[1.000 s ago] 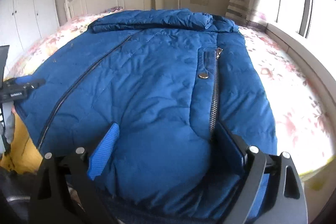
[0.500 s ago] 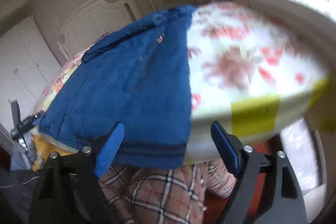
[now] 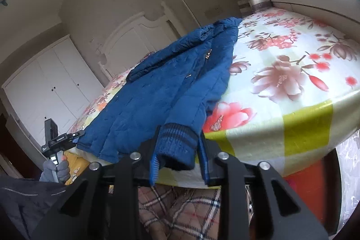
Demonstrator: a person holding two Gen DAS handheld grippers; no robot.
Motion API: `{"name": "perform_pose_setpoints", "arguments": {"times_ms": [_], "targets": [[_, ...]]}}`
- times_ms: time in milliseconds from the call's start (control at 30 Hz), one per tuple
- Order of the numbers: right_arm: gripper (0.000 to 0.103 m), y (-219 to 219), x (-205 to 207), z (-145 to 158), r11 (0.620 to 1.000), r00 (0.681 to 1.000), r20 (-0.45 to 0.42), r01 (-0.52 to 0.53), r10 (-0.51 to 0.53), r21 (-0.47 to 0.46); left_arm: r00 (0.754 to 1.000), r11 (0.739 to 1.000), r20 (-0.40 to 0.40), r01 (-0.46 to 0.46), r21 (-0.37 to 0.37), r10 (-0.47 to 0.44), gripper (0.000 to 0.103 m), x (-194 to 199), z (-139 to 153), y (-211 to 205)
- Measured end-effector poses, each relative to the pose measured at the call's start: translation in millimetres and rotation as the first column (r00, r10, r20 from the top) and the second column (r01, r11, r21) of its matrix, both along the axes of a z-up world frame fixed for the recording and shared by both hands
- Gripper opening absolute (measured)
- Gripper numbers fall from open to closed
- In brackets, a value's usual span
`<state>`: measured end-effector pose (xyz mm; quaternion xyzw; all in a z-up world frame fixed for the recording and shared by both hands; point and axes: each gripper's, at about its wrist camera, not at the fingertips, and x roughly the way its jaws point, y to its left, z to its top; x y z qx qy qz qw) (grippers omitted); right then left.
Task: Fold large clothes
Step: 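Grasp the ribbed jacket hem with both tools and lift the jacket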
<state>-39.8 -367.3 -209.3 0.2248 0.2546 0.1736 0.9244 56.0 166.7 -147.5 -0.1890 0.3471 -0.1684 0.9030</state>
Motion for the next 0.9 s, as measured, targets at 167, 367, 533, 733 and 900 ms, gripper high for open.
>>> {"name": "perform_pose_setpoints", "arguments": {"times_ms": [167,367,533,733,900], "targets": [[0.036,6.1,18.8,-2.5,0.999,1.000,0.014,-0.014,0.013,0.046,0.997,0.997,0.009,0.072,0.017,-0.072,0.062,8.1,5.4,-18.6],[0.036,9.6,22.3,-0.1,0.997,0.999,0.013,-0.048,0.048,0.054,0.995,0.995,-0.067,0.080,0.052,-0.077,0.061,23.4,6.9,-22.2],[0.036,7.6,14.0,0.9,0.996,0.996,0.002,-0.084,0.084,0.023,0.985,0.990,-0.097,0.141,-0.001,-0.140,0.061,0.4,5.0,-12.9],[0.036,5.8,28.1,-3.2,0.995,0.998,-0.013,-0.066,0.068,0.080,0.989,0.987,-0.075,0.122,-0.105,-0.131,0.061,23.4,0.2,-10.4],[0.035,13.2,46.0,-0.6,0.996,0.998,-0.031,-0.053,0.055,0.072,0.983,0.979,-0.076,0.156,-0.132,-0.167,0.061,46.8,0.0,-21.5]]}}
